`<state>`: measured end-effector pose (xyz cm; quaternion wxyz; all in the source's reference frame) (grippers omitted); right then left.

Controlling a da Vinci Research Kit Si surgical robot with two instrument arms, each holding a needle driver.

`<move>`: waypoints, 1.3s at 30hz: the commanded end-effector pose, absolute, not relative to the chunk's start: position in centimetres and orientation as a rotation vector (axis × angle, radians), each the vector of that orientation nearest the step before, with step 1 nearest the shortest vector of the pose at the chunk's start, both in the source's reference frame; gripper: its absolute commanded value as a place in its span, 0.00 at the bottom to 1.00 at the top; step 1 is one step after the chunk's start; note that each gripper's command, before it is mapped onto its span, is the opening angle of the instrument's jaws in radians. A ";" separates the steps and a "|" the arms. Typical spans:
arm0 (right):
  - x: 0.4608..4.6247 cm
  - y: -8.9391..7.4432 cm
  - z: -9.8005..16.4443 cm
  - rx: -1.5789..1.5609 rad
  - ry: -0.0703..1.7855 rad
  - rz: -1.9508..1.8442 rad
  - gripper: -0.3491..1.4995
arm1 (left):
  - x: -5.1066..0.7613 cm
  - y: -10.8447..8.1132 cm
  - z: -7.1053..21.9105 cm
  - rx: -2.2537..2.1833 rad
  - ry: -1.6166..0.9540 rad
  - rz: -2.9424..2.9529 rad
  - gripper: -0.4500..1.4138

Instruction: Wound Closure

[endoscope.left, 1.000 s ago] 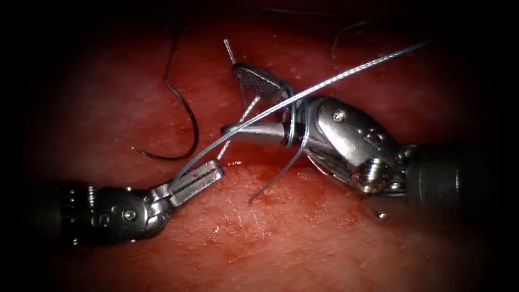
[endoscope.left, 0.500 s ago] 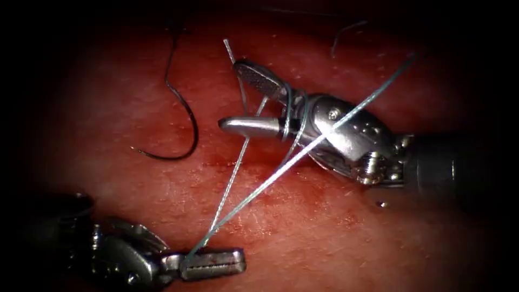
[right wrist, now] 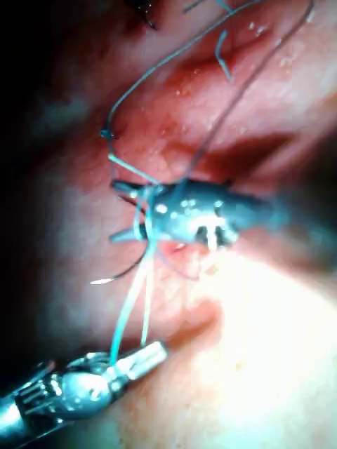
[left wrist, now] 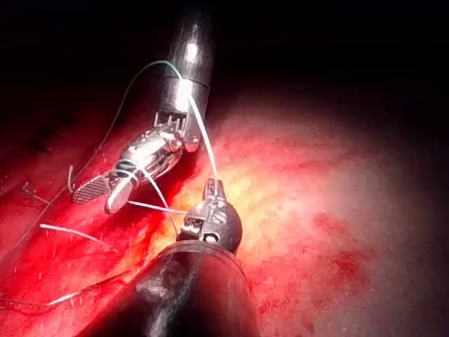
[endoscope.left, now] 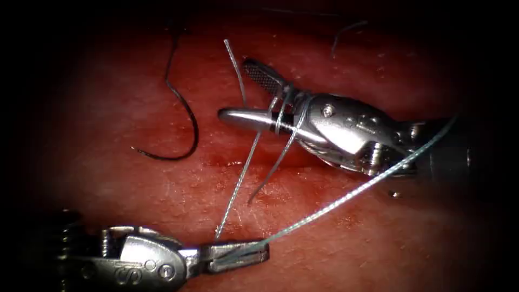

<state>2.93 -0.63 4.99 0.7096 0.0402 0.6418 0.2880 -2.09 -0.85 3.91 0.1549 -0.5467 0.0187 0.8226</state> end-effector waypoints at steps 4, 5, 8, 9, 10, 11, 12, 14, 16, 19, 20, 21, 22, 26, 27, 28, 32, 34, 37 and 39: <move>2.97 -0.6 5.1 0.072 1.366 0.656 0.84 | -2.10 -0.7 3.9 -1.554 0.000 2.364 0.00; 2.97 -0.6 5.1 0.065 1.355 0.663 0.84 | -2.10 -0.7 3.9 -1.553 -0.002 2.362 0.00; 3.01 -0.5 5.1 0.054 1.305 0.665 0.83 | -2.09 -0.6 4.0 -1.546 -0.010 2.368 0.00; 3.04 -0.5 5.2 0.058 1.285 0.678 0.83 | -2.09 -0.6 4.0 -1.545 -0.009 2.368 0.00; 3.07 -0.5 5.2 0.064 1.267 0.689 0.83 | -2.09 -0.6 4.0 -1.544 -0.009 2.368 0.00; 3.10 -0.5 5.2 0.069 1.251 0.701 0.83 | -2.08 -0.5 4.1 -1.544 -0.008 2.368 0.00; 3.14 -0.4 5.3 0.074 1.234 0.720 0.83 | -2.07 -0.5 4.1 -1.543 -0.006 2.368 0.00; 3.21 -0.4 5.3 0.076 1.208 0.732 0.83 | -2.05 -0.5 4.2 -1.544 -0.005 2.369 0.00; 3.28 -0.4 5.3 0.077 1.186 0.743 0.83 | -2.03 -0.4 4.2 -1.534 -0.004 2.377 0.00; 3.34 -0.4 5.4 0.062 1.166 0.762 0.82 | -2.00 -0.4 4.3 -1.520 0.004 2.384 0.00; 3.36 -0.4 5.4 0.051 1.156 0.772 0.81 | -2.00 -0.4 4.3 -1.517 0.002 2.387 0.00; 3.37 -0.4 5.4 0.043 1.145 0.788 0.81 | -1.99 -0.4 4.3 -1.514 0.001 2.390 0.00; 3.38 -0.4 5.4 0.030 1.128 0.801 0.81 | -1.99 -0.4 4.4 -1.512 0.000 2.393 0.00; 3.40 -0.4 5.4 -0.008 1.099 0.843 0.82 | -1.97 -0.4 4.4 -1.504 0.005 2.396 0.00; 3.39 -0.4 5.4 -0.005 1.118 0.844 0.84 | -1.96 -0.4 4.4 -1.502 0.006 2.396 0.00; 3.38 -0.4 5.3 -0.005 1.125 0.844 0.84 | -1.95 -0.4 4.4 -1.500 0.006 2.396 0.00; 3.33 -0.4 5.3 -0.020 1.145 0.829 0.84 | -1.95 -0.4 4.4 -1.496 0.008 2.396 0.00; 3.30 -0.4 5.3 -0.034 1.158 0.824 0.84 | -1.95 -0.4 4.4 -1.495 0.009 2.396 0.00; 3.25 -0.4 5.2 -0.062 1.180 0.816 0.85 | -1.96 -0.4 4.4 -1.493 0.009 2.396 0.00; 3.22 -0.3 5.2 -0.089 1.203 0.807 0.86 | -1.96 -0.3 4.4 -1.492 0.010 2.396 0.00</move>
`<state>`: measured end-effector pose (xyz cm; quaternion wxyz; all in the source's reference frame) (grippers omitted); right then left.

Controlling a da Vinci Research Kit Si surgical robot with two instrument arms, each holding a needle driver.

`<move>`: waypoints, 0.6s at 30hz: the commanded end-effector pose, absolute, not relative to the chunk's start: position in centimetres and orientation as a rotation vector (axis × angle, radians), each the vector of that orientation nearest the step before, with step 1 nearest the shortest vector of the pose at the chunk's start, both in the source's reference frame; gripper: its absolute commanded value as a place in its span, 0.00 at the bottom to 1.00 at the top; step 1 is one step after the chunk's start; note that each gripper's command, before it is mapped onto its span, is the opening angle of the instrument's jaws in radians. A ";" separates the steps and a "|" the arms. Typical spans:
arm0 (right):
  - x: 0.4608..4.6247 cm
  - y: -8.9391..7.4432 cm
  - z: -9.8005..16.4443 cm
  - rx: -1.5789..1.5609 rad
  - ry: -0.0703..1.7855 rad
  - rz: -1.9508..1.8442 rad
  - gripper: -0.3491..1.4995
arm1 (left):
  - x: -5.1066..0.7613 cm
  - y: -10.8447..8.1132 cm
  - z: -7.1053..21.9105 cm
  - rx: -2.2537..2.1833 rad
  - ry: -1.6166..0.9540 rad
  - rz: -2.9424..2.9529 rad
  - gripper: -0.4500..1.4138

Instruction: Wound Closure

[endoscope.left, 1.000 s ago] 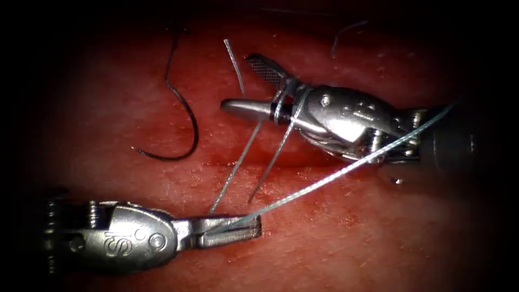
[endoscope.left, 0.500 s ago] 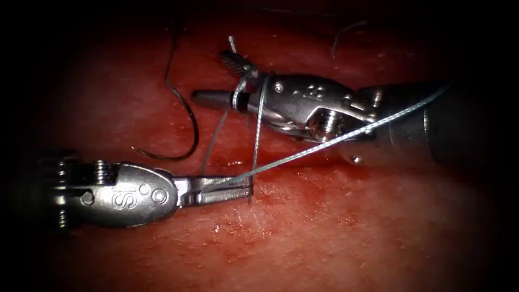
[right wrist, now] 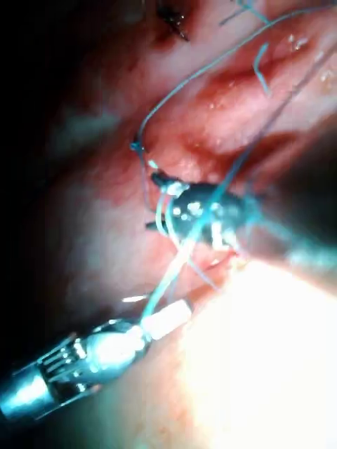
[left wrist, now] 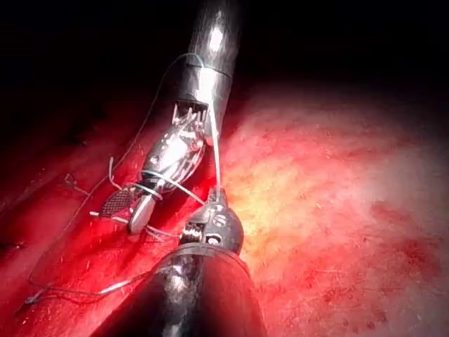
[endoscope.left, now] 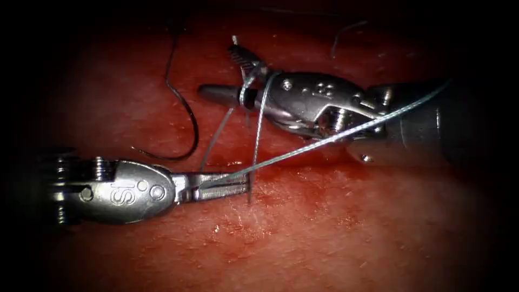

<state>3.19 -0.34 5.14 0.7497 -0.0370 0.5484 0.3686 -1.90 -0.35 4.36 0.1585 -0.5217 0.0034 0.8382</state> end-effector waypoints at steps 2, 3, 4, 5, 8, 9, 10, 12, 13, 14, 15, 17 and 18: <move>3.20 -0.3 5.2 -0.094 1.210 0.805 0.87 | -1.96 -0.3 4.4 -1.491 0.011 2.396 0.00; 3.19 -0.3 5.2 -0.093 1.211 0.804 0.87 | -1.97 -0.3 4.4 -1.490 0.011 2.396 0.00; 3.18 -0.4 5.2 -0.093 1.211 0.803 0.87 | -1.97 -0.3 4.4 -1.490 0.012 2.396 0.00; 3.17 -0.4 5.2 -0.092 1.212 0.802 0.87 | -1.98 -0.3 4.4 -1.489 0.013 2.396 0.00; 3.15 -0.4 5.2 -0.104 1.199 0.811 0.87 | -2.00 -0.3 4.4 -1.485 0.013 2.398 0.00; 3.15 -0.4 5.2 -0.113 1.194 0.818 0.87 | -2.01 -0.3 4.4 -1.485 0.013 2.398 0.00; 3.15 -0.4 5.2 -0.116 1.183 0.821 0.87 | -2.01 -0.3 4.4 -1.484 0.013 2.398 0.00; 3.17 -0.3 5.2 -0.107 1.160 0.840 0.87 | -2.02 -0.3 4.4 -1.482 0.011 2.400 0.00; 3.19 -0.3 5.2 -0.097 1.140 0.858 0.87 | -2.02 -0.3 4.4 -1.482 0.011 2.400 0.00; 3.20 -0.3 5.2 -0.083 1.122 0.873 0.87 | -2.02 -0.3 4.4 -1.482 0.011 2.400 0.00; 3.22 -0.3 5.3 -0.072 1.102 0.882 0.87 | -2.02 -0.3 4.4 -1.482 0.012 2.400 0.00; 3.26 -0.3 5.3 -0.040 1.060 0.901 0.87 | -2.01 -0.3 4.5 -1.480 0.009 2.402 0.00; 3.27 -0.3 5.3 -0.032 1.050 0.904 0.87 | -2.01 -0.3 4.5 -1.480 0.009 2.402 0.00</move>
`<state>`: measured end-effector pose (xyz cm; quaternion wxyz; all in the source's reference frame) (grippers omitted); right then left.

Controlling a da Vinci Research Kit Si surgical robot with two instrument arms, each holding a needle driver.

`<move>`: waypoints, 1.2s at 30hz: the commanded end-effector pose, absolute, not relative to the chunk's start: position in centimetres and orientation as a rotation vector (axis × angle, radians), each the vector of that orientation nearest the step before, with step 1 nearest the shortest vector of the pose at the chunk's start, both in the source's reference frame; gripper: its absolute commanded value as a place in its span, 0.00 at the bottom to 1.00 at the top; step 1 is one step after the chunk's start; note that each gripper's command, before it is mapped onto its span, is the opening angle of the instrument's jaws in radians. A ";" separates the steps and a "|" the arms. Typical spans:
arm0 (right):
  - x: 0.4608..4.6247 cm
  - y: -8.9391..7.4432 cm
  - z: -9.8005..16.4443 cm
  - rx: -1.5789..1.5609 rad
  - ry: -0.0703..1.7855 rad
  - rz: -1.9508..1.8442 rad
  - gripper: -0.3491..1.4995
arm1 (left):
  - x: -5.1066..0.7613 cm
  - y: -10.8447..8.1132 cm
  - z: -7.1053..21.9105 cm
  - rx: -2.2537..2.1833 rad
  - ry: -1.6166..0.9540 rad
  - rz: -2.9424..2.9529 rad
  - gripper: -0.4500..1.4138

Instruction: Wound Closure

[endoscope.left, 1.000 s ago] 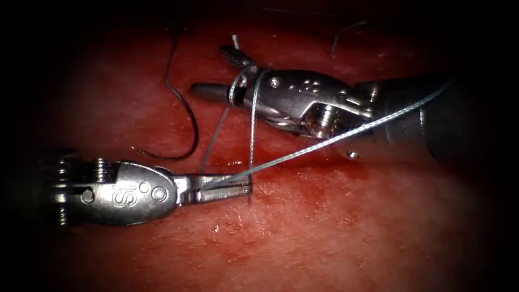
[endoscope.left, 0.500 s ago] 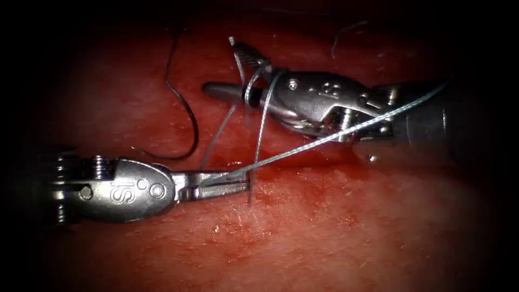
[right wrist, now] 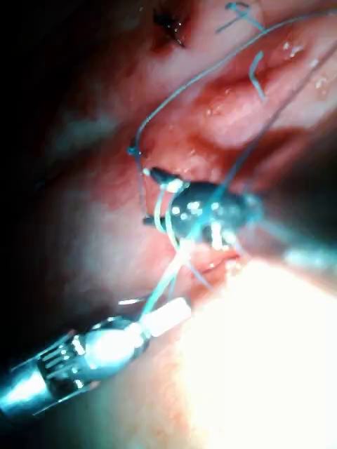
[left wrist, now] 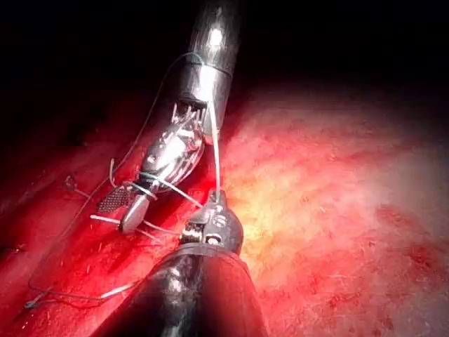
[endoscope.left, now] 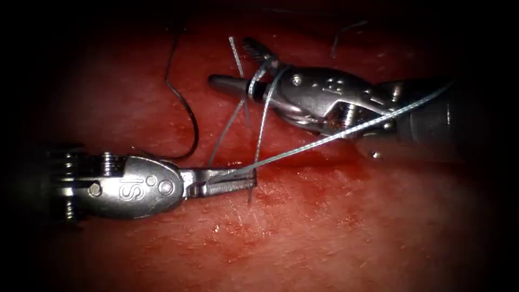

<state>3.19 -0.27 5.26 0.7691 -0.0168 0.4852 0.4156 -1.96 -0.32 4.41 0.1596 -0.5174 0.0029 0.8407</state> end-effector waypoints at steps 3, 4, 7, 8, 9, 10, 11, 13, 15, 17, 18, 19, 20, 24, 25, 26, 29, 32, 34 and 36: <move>3.31 -0.2 5.4 -0.024 1.046 0.935 0.87 | -2.00 -0.3 4.5 -1.475 0.003 2.408 0.00; 3.33 -0.2 5.4 -0.015 1.041 0.951 0.87 | -2.00 -0.3 4.5 -1.475 0.003 2.408 0.00; 3.33 -0.2 5.4 0.002 1.004 0.989 0.86 | -1.99 -0.3 4.5 -1.472 0.001 2.411 0.00; 3.32 -0.2 5.5 0.002 0.985 0.989 0.86 | -1.98 -0.3 4.5 -1.472 0.000 2.411 0.00; 3.32 -0.2 5.5 0.001 0.969 0.991 0.86 | -1.98 -0.3 4.5 -1.473 0.000 2.411 0.00; 3.31 -0.2 5.5 -0.005 0.961 0.995 0.86 | -1.98 -0.3 4.5 -1.473 0.000 2.411 0.00; 3.30 -0.2 5.5 -0.007 0.953 1.004 0.86 | -1.97 -0.3 4.5 -1.473 0.000 2.411 0.00; 3.29 -0.2 5.5 0.000 0.942 1.009 0.86 | -1.97 -0.3 4.5 -1.472 0.000 2.411 0.00; 3.30 -0.3 5.5 0.013 0.936 1.014 0.86 | -1.97 -0.3 4.5 -1.471 -0.003 2.414 0.00; 3.31 -0.3 5.5 0.023 0.933 1.013 0.86 | -1.97 -0.3 4.5 -1.469 -0.005 2.416 0.00; 3.31 -0.3 5.5 0.032 0.933 1.013 0.86 | -1.96 -0.3 4.5 -1.469 -0.005 2.416 0.00; 3.32 -0.4 5.5 0.040 0.935 1.014 0.86 | -1.96 -0.3 4.5 -1.469 -0.005 2.416 0.00; 3.33 -0.4 5.5 0.045 0.932 1.009 0.85 | -1.96 -0.3 4.5 -1.469 -0.005 2.416 0.00; 3.35 -0.5 5.5 0.046 0.932 1.006 0.82 | -1.95 -0.3 4.5 -1.469 -0.005 2.417 0.00; 3.35 -0.5 5.5 0.046 0.932 1.006 0.81 | -1.95 -0.3 4.5 -1.469 -0.004 2.417 0.00; 3.36 -0.5 5.5 0.046 0.932 1.007 0.79 | -1.95 -0.3 4.5 -1.469 -0.004 2.418 0.00; 3.35 -0.4 5.5 0.050 0.932 1.018 0.56 | -1.93 -0.3 4.5 -1.465 -0.004 2.423 0.00; 3.32 -0.4 5.6 0.013 0.898 1.050 0.00 | -1.86 -0.3 4.5 -1.452 -0.002 2.429 0.00; 3.31 -0.4 5.6 -0.004 0.882 1.065 0.00 | -1.81 -0.3 4.5 -1.446 -0.002 2.430 0.00; 3.29 -0.5 5.6 -0.022 0.864 1.082 0.00 | -1.75 -0.2 4.5 -1.439 -0.005 2.430 0.00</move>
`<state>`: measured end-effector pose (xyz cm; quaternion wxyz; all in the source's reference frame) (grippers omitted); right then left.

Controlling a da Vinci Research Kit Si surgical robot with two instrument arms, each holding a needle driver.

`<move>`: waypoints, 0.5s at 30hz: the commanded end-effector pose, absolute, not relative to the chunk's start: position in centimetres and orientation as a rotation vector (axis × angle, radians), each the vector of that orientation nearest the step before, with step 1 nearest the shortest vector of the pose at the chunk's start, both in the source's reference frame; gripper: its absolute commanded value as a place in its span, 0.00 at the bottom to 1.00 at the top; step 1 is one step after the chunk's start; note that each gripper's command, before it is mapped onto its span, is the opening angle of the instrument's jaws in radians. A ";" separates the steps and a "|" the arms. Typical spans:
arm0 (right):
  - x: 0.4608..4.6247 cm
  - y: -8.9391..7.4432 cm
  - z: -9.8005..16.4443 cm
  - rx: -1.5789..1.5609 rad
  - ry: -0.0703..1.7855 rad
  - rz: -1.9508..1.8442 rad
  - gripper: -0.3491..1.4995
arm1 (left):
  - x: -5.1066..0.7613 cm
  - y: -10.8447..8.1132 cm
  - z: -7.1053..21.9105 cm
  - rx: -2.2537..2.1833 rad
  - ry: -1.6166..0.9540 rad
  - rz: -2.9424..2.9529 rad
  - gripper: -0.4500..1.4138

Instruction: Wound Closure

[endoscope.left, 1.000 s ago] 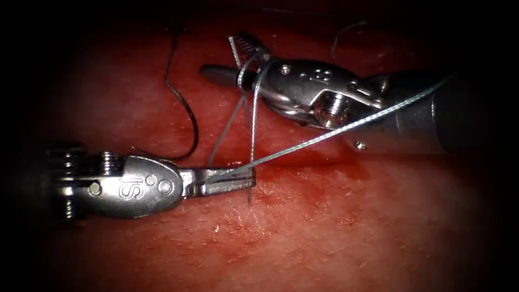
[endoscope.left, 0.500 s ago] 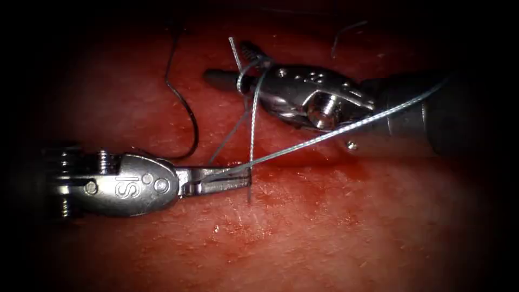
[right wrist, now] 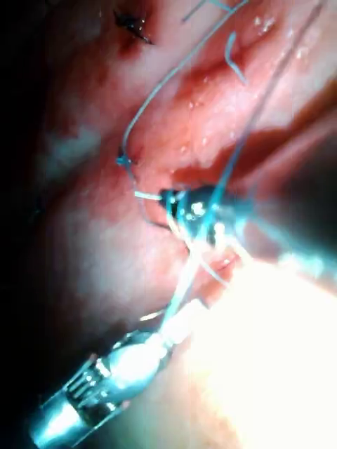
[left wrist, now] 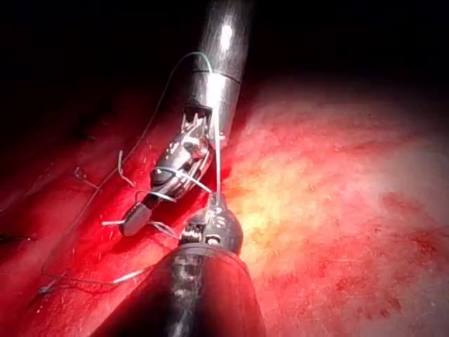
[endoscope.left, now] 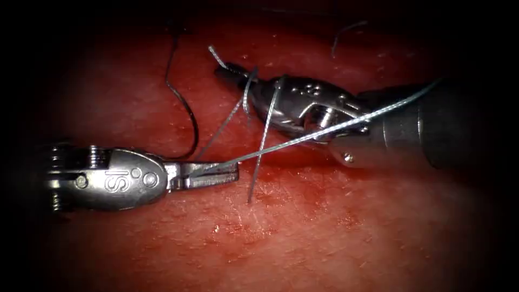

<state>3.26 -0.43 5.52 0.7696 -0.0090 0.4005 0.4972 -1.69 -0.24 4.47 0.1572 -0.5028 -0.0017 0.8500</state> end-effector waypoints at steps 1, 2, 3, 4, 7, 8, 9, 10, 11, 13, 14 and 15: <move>3.28 -0.5 5.5 -0.027 0.859 1.087 0.00 | -1.71 -0.2 4.5 -1.430 -0.004 2.431 0.00; 3.26 -0.5 5.5 -0.038 0.862 1.096 0.00 | -1.66 -0.1 4.5 -1.422 -0.006 2.430 0.00; 3.25 -0.5 5.5 -0.045 0.863 1.101 0.00 | -1.62 0.0 4.5 -1.413 -0.008 2.429 0.00; 3.23 -0.6 5.5 -0.055 0.868 1.109 0.00 | -1.57 0.0 4.5 -1.401 -0.008 2.428 0.00; 3.20 -0.7 5.4 -0.090 0.876 1.134 0.00 | -1.42 0.4 4.6 -1.336 0.014 2.439 0.00; 3.20 -0.7 5.3 -0.104 0.876 1.136 0.00 | -1.35 0.5 4.6 -1.316 0.034 2.460 0.00; 3.19 -0.8 5.3 -0.118 0.874 1.145 0.00 | -1.31 0.6 4.7 -1.294 0.054 2.477 0.00; 3.19 -0.8 5.3 -0.122 0.878 1.148 0.00 | -1.27 0.7 4.7 -1.272 0.069 2.489 0.00; 3.19 -0.9 5.3 -0.122 0.882 1.148 0.00 | -1.22 0.9 4.8 -1.243 0.099 2.518 0.00; 3.17 -1.0 5.2 -0.128 0.893 1.144 0.00 | -1.15 1.1 4.8 -1.213 0.131 2.552 0.00; 3.16 -1.0 5.2 -0.131 0.895 1.138 0.00 | -1.12 1.2 4.9 -1.200 0.144 2.568 0.00; 3.14 -1.0 5.1 -0.130 0.899 1.136 0.00 | -1.10 1.3 4.9 -1.190 0.153 2.579 0.00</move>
